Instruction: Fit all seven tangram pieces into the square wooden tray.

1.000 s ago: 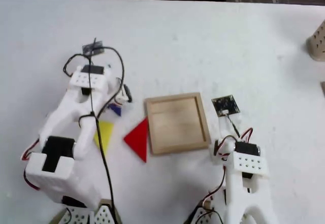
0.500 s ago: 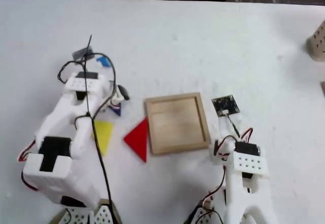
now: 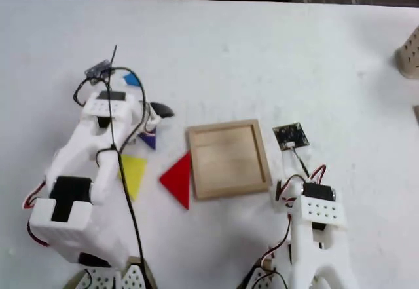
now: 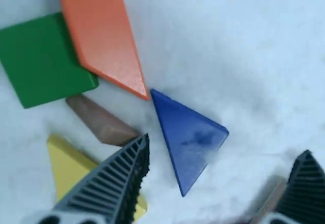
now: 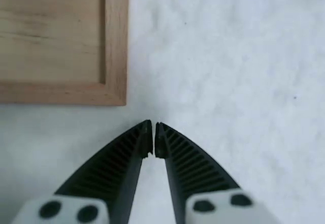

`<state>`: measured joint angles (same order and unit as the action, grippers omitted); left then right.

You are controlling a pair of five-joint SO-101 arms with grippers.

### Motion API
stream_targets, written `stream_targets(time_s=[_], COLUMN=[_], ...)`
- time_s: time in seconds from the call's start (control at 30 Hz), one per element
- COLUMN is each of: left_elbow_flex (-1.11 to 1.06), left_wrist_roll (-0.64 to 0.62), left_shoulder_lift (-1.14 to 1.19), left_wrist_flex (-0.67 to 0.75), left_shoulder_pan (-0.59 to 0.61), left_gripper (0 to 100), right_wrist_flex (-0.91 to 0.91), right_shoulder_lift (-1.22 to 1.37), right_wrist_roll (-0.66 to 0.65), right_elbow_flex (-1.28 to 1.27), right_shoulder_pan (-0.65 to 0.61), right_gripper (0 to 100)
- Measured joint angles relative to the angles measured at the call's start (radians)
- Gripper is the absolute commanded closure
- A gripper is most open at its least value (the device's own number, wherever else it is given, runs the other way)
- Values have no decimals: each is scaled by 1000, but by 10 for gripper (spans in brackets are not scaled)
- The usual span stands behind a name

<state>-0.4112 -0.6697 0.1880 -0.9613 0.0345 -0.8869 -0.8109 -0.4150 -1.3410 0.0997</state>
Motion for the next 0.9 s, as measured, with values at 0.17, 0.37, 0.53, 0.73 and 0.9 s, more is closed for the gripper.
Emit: stream_targets(time_s=[0.17,0.37,0.53,0.73,0.9], left_elbow_flex=[78,282,371,373,338], left_wrist_roll=[-5,-5,-5,-11,-130], left_shoulder_lift=[12,213,272,281,281], left_wrist_flex=[-41,-204,-292,-278,-224], left_shoulder_pan=[0,0,0,0,0], left_gripper=[588,588,588,589,589], right_wrist_flex=[0,0,0,0,0], right_shoulder_lift=[0,0,0,0,0], right_wrist_roll=[0,0,0,0,0], right_elbow_flex=[0,0,0,0,0], right_shoulder_pan=[0,0,0,0,0], right_gripper=[981,981,981,981,981])
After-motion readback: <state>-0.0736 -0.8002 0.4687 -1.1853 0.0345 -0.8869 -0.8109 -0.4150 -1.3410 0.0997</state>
